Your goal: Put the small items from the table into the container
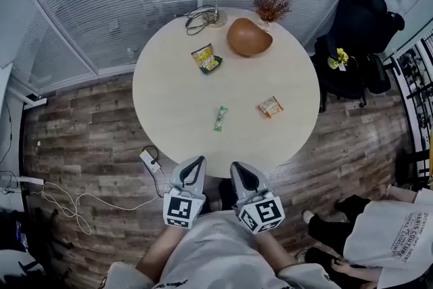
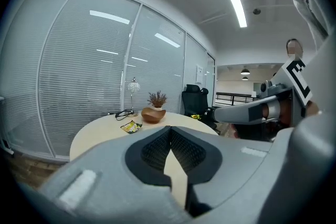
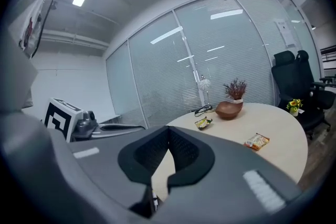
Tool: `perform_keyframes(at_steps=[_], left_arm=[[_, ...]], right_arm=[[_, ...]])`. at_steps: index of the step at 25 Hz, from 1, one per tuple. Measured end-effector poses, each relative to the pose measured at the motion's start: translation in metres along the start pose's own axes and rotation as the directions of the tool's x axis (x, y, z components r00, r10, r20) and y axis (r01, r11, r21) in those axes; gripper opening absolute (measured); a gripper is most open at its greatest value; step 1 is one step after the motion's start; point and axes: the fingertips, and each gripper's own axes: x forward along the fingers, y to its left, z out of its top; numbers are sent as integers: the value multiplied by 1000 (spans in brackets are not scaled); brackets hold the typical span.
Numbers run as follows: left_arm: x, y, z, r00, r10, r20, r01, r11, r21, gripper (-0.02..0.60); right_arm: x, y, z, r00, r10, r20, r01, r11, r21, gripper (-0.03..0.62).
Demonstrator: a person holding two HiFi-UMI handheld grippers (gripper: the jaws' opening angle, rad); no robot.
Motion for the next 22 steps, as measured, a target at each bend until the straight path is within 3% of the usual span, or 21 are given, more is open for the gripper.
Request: perform_keyframes(at_steps=[6, 13, 15, 22], left_arm=[[57, 8, 12, 999, 31, -32, -31, 1000, -2, -6], [104, 30, 13, 985, 147, -90, -151, 988, -33, -5], [111, 34, 12, 979, 178, -100, -183, 982, -50, -6], [123, 42, 10, 959, 250, -134, -263, 961, -85, -5]], right_arm=[[38, -65, 3, 997, 20, -72, -25, 997, -70, 3], [103, -120, -17, 969, 123, -213, -154, 979, -135, 3], [123, -127, -26, 954, 162, -252, -204, 968, -148, 5], [192, -145, -81, 874, 233, -427, -318, 938, -139, 125]])
